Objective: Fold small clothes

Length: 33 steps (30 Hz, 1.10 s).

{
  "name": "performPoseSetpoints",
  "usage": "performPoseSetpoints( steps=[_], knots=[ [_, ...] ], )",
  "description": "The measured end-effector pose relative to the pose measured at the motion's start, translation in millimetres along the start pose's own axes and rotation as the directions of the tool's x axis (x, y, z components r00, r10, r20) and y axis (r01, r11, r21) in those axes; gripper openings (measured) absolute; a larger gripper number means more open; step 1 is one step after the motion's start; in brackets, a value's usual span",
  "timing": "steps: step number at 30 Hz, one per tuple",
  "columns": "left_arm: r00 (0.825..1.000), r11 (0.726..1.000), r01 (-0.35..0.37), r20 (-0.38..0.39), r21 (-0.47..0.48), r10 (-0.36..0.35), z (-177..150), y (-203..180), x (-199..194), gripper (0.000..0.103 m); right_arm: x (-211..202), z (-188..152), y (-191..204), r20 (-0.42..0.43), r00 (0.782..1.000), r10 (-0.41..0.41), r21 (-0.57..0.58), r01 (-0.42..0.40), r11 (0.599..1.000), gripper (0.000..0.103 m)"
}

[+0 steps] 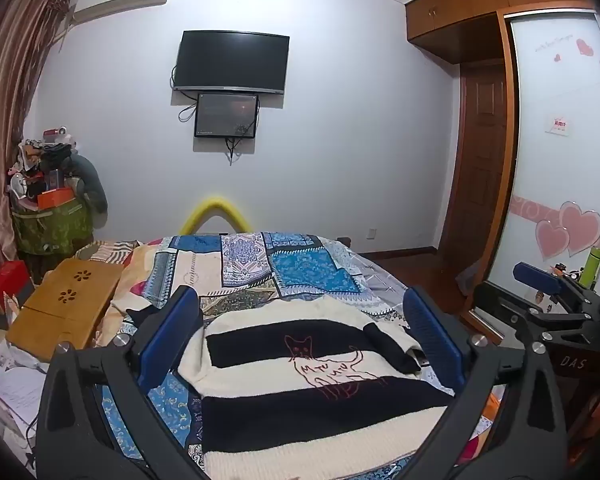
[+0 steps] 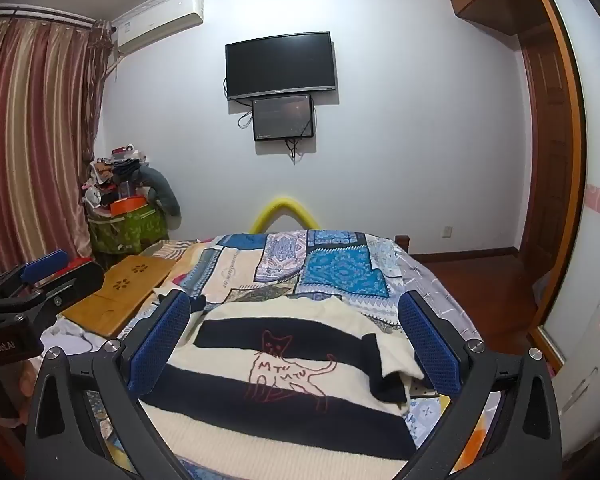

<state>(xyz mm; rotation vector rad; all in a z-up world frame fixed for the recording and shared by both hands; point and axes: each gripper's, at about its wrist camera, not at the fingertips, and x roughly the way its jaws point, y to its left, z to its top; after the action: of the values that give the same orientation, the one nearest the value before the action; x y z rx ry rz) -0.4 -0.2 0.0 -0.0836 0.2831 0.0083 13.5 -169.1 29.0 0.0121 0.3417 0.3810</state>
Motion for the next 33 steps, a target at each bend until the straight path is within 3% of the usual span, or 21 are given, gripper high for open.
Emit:
performPoseSetpoints(
  steps=[4,33],
  knots=[
    [0.999,1.000,0.010,-0.036,0.006,-0.010,0.8,-1.3,2.6,0.103,0.2,0.3,-0.2,-0.001,1.000,-0.001,0.002,0.001,1.000,0.103],
    [1.000,1.000,-0.005,-0.022,-0.002,0.005,-3.6,0.8,5.3,0.103,1.4,-1.8,-6.6,-0.017,1.000,0.000,0.024,0.000,1.000,0.103]
  ],
)
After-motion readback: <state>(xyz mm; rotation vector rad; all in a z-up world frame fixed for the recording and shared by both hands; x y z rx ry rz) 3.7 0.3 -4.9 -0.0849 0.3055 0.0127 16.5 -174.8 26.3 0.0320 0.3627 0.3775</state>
